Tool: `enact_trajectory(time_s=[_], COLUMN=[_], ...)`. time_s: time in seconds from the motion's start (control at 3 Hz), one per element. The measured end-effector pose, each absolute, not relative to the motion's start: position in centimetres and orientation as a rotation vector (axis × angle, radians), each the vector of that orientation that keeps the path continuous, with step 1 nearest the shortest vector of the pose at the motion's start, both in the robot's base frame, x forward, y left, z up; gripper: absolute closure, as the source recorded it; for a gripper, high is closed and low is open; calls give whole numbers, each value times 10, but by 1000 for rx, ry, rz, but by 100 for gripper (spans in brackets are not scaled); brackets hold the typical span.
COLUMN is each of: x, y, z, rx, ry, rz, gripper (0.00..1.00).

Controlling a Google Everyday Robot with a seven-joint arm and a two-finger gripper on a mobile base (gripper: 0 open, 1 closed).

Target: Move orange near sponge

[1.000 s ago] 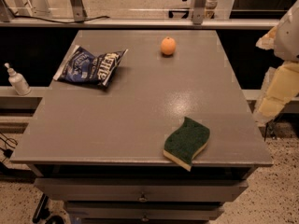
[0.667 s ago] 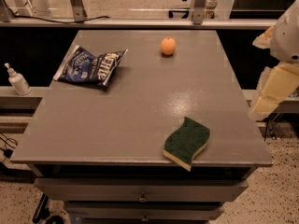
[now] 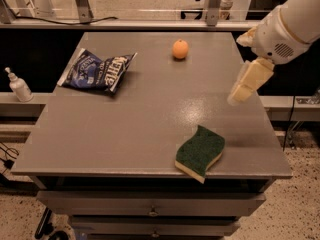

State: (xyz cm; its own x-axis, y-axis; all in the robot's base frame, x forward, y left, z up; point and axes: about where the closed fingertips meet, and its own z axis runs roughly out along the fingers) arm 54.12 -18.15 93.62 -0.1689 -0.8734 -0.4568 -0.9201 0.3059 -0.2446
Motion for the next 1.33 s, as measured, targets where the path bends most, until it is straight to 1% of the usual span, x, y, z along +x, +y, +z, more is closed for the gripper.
enact_trajectory(time_s=[0.67, 1.33], x=[629, 698], y=[-163, -139], z=[927, 909], rx=[-1466, -1355], ry=[1921, 1855], rz=[252, 337], gripper=[0, 0])
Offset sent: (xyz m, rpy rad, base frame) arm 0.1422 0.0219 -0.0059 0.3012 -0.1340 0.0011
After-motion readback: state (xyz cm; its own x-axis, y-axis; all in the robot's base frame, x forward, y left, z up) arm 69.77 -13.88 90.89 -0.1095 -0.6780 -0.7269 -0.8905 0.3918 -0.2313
